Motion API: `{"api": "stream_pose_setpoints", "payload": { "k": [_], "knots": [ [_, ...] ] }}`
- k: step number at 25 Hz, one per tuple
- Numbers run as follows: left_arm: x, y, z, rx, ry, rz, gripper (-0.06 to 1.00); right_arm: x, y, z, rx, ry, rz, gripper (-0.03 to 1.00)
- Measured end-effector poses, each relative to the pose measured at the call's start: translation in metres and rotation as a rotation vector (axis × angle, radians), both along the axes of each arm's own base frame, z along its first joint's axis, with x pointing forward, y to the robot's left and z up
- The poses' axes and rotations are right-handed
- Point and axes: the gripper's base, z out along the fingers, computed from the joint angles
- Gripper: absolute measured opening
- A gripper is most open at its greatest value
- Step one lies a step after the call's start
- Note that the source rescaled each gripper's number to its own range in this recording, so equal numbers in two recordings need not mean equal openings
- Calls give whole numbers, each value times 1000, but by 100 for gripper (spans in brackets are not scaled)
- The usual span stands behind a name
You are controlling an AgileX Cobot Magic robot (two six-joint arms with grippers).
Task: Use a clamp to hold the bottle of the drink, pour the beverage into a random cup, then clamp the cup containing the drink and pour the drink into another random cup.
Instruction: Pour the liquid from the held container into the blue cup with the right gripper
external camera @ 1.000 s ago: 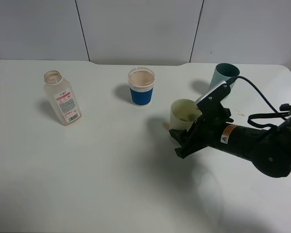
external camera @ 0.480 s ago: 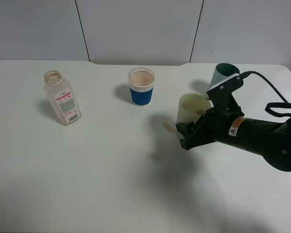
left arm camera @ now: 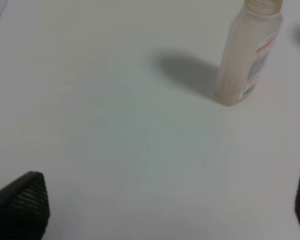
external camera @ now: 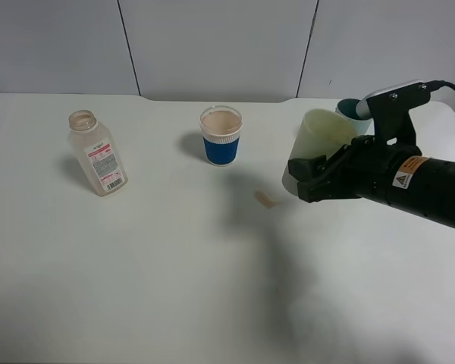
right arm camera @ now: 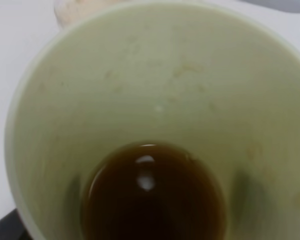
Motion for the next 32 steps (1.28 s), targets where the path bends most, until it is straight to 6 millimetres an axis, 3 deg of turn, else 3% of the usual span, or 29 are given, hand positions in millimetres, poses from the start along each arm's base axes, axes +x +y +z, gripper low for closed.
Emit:
{"api": "stream_pose_setpoints", "payload": {
  "k": [6, 17, 24, 32],
  "knots": [
    [0, 0, 0, 0, 0, 0, 100, -4, 3, 14, 11, 40, 46, 2],
    [0, 0, 0, 0, 0, 0, 100, 14, 14, 65, -78, 50, 85, 2],
    [0, 0, 0, 0, 0, 0, 100, 31, 0, 84, -167, 20, -127, 2],
    [0, 0, 0, 0, 0, 0, 100, 38, -25, 86, -262, -8, -341, 2]
  ]
}}
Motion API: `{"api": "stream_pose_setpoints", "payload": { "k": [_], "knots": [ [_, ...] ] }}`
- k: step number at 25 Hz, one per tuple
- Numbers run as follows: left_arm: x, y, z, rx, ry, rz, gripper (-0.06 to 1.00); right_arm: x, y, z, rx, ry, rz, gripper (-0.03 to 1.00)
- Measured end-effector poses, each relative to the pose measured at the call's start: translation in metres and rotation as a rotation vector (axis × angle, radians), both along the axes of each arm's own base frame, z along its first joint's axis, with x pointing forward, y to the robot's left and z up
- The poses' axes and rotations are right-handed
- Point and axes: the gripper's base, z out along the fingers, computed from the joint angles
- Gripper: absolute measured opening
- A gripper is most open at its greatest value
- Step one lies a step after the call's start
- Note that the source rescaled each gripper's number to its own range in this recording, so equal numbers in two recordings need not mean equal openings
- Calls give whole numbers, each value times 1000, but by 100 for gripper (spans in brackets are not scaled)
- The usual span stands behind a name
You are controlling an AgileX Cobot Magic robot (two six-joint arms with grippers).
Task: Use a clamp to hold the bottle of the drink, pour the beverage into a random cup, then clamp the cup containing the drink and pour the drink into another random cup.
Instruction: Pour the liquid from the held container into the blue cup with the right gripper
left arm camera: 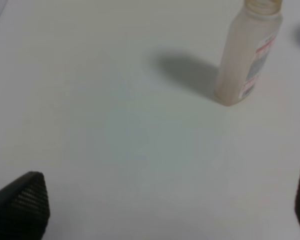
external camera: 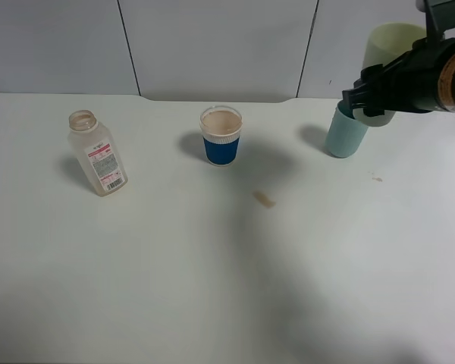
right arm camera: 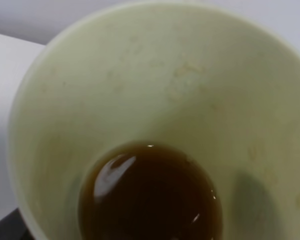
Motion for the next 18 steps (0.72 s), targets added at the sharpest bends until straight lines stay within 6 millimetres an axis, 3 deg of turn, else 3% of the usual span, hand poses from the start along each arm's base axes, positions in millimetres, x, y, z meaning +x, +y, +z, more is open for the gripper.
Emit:
{"api": "stream_pose_setpoints", "payload": {
  "k": [8, 12, 18],
  "knots": [
    [0, 0, 0, 0, 0, 0, 100, 9, -12, 0, 41, -13, 0, 2],
    [0, 0, 0, 0, 0, 0, 100, 21, -6, 1, 33, -15, 19, 2],
    [0, 0, 0, -1, 0, -1, 100, 56, 14, 2, 33, -13, 67, 2]
  ]
}}
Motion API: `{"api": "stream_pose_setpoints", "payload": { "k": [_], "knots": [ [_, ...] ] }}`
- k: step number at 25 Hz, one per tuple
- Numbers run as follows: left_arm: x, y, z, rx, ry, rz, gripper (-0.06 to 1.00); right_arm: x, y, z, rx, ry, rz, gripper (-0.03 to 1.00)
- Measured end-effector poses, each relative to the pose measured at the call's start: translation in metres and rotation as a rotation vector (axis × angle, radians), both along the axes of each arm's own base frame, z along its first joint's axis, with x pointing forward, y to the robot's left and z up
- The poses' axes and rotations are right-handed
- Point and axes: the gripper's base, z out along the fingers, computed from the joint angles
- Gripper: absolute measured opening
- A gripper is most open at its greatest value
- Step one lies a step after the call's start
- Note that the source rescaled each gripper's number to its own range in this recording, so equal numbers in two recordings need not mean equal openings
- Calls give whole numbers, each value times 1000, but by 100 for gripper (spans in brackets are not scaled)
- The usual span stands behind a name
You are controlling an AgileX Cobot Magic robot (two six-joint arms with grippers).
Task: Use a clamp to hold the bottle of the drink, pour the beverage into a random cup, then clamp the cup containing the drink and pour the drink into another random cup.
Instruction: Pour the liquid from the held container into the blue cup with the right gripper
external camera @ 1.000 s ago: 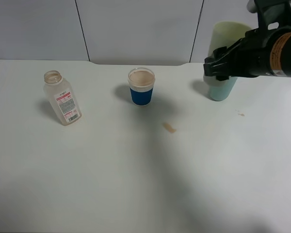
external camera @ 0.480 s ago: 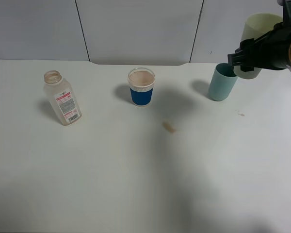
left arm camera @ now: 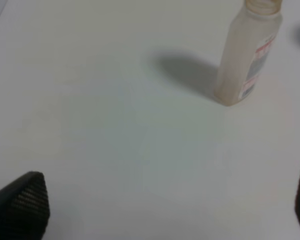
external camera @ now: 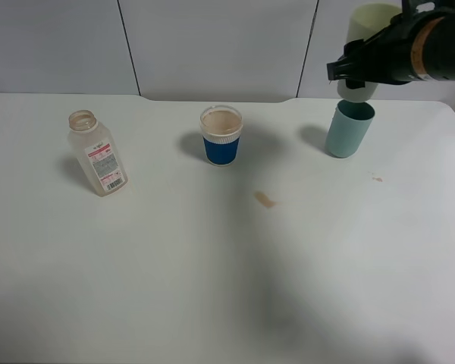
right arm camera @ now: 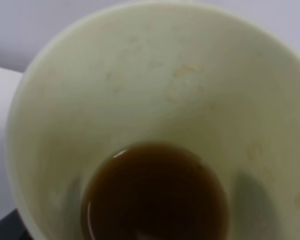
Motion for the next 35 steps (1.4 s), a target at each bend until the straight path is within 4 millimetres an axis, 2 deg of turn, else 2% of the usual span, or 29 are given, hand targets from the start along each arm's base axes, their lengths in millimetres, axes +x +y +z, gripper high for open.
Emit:
{"api": "stream_pose_setpoints", "payload": {
  "k": [7, 14, 20, 25, 35],
  "knots": [
    [0, 0, 0, 0, 0, 0, 100, 39, 31, -14, -20, 24, 81, 2],
    [0, 0, 0, 0, 0, 0, 100, 63, 71, -28, -48, 27, 171, 2],
    [0, 0, 0, 0, 0, 0, 100, 72, 94, -41, -99, 30, 235, 2],
    [0, 0, 0, 0, 0, 0, 100, 71, 107, -46, -163, 20, 272, 2],
    [0, 0, 0, 0, 0, 0, 100, 67, 115, -42, -376, -33, 303, 2]
  ]
}}
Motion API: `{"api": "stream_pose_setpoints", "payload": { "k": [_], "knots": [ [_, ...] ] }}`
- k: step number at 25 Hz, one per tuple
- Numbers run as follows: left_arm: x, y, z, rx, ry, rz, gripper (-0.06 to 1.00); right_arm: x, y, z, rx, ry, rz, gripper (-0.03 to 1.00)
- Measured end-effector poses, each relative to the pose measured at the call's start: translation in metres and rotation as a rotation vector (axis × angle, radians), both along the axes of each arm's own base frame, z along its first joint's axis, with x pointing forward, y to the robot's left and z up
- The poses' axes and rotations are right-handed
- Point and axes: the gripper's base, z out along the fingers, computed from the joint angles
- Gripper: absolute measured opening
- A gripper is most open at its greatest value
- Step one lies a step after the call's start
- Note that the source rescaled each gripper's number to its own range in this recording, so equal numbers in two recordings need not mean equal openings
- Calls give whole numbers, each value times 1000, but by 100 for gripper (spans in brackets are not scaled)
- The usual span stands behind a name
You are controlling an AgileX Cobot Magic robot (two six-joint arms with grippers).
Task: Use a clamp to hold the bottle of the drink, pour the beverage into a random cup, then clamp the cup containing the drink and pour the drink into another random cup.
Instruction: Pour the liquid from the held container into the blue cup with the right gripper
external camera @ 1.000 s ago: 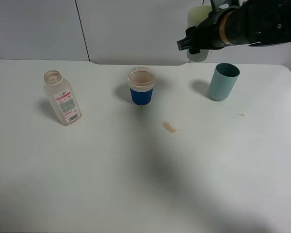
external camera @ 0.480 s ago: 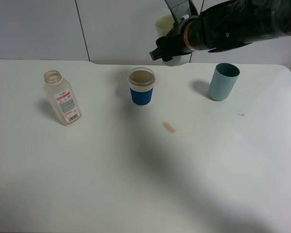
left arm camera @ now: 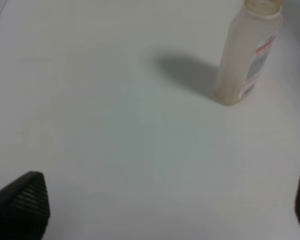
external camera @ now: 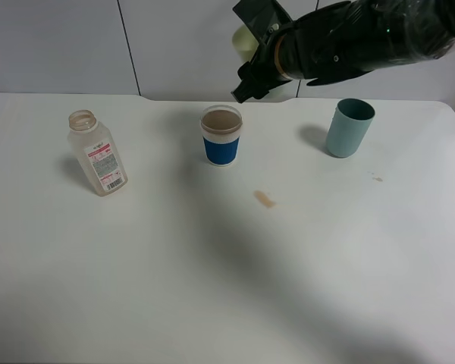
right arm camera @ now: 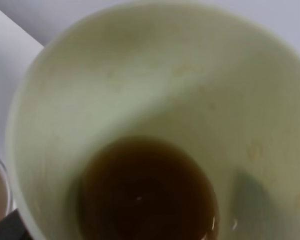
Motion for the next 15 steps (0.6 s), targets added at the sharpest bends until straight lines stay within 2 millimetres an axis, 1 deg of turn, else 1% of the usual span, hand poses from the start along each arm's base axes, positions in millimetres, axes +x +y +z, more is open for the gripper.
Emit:
{"api": "stream_pose_setpoints", "payload": {
  "k": [8, 15],
  "knots": [
    [0, 0, 0, 0, 0, 0, 100, -5, 7, 3, -125, -40, 41, 2],
    [0, 0, 0, 1, 0, 0, 100, -6, 9, 4, -186, -83, 47, 2]
  ]
}}
